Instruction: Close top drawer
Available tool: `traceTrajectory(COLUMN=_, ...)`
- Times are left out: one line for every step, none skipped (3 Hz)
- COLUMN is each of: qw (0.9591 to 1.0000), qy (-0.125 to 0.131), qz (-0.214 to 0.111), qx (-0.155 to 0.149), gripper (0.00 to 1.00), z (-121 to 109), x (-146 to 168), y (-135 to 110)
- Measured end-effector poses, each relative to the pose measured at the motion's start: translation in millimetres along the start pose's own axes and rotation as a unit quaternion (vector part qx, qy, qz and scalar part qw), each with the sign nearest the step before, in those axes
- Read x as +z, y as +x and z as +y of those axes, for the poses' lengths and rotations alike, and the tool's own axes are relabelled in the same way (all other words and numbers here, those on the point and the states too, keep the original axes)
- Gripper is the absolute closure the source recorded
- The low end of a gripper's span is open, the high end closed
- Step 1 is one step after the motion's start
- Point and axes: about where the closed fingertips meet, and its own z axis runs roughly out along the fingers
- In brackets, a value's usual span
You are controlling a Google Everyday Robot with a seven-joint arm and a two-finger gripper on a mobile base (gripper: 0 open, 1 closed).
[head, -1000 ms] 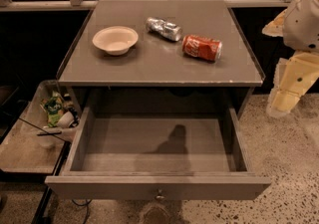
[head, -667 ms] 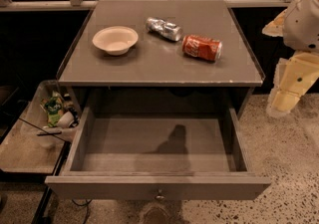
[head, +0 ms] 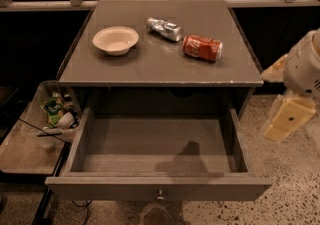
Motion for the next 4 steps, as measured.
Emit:
traceTrajectory(qw=0.9993, qy=-0.011, qz=-0.029, qx=0.02, gripper=0.41, z=27, x=25, y=10)
traceTrajectory(qw=0.9983, qy=-0.018, qz=-0.054, qx=0.015, gripper=0.65, z=48, x=52, y=15)
traceTrajectory(qw=0.9982, qy=-0.018, qz=-0.056, qx=0.013, gripper=0.88, z=50, x=56, y=16)
traceTrajectory(qw=0.998, qy=-0.02, qz=-0.058, qx=0.013, gripper=1.0, z=53, x=56, y=15)
